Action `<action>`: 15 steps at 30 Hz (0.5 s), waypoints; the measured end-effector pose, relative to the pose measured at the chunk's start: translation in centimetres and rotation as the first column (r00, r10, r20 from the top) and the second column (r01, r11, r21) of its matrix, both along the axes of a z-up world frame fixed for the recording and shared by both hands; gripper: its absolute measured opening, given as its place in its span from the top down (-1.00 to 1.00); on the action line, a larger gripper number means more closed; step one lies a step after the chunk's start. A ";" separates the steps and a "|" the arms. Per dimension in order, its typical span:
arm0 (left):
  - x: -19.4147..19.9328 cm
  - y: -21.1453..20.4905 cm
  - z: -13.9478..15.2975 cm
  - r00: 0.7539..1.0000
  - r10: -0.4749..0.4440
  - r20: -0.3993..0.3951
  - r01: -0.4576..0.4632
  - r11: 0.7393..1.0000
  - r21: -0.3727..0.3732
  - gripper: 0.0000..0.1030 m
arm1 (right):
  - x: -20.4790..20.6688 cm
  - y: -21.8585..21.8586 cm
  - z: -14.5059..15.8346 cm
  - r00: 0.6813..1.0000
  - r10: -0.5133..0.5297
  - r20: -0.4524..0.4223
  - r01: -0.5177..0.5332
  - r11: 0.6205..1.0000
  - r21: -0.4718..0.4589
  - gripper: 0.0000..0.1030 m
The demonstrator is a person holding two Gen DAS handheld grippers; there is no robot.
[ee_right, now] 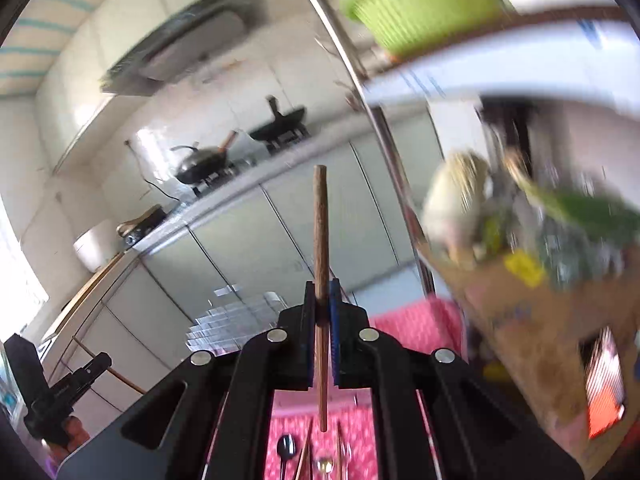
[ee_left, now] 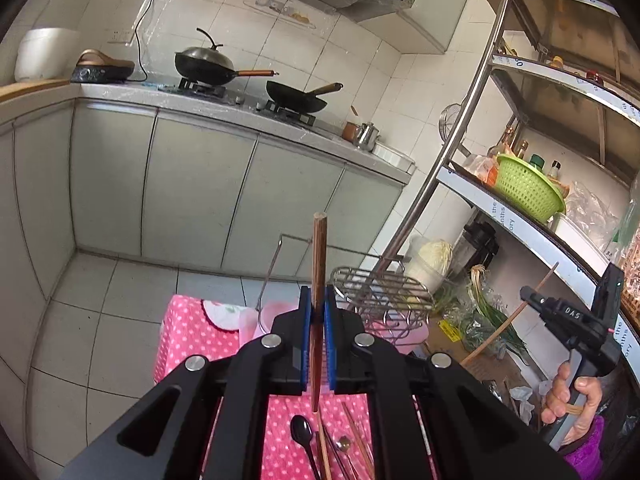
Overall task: Organize utensils
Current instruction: 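Lower both chopsticks into the pink cup and open both tools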
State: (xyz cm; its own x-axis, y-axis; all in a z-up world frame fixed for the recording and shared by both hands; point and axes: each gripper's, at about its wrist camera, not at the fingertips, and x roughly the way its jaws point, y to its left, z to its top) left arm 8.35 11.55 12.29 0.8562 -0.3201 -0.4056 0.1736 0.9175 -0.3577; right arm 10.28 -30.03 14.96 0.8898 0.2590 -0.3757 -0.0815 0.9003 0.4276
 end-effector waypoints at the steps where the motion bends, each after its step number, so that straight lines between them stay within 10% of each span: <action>1: 0.2 0.0 0.9 1.000 0.013 0.014 -0.013 1.000 0.009 0.90 | 0.2 0.3 1.5 0.999 0.009 0.040 -0.008 1.000 -0.029 0.88; 8: 2.6 -0.5 5.8 0.991 0.079 0.112 -0.086 0.995 0.058 0.90 | 4.1 2.4 4.3 0.988 0.032 0.151 -0.006 0.985 -0.171 0.88; 15: 8.0 -2.3 3.8 0.994 0.097 0.043 -0.103 0.982 0.160 0.89 | 10.3 3.2 -1.3 0.997 0.080 -0.019 -0.082 0.971 -0.223 0.88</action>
State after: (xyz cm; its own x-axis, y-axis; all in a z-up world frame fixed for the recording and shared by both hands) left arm 16.35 9.28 16.13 0.8950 -0.1646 -0.4146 0.0875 0.9762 -0.1986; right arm 20.61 -26.86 13.61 0.8652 0.2388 -0.4408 -0.1552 0.9637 0.2174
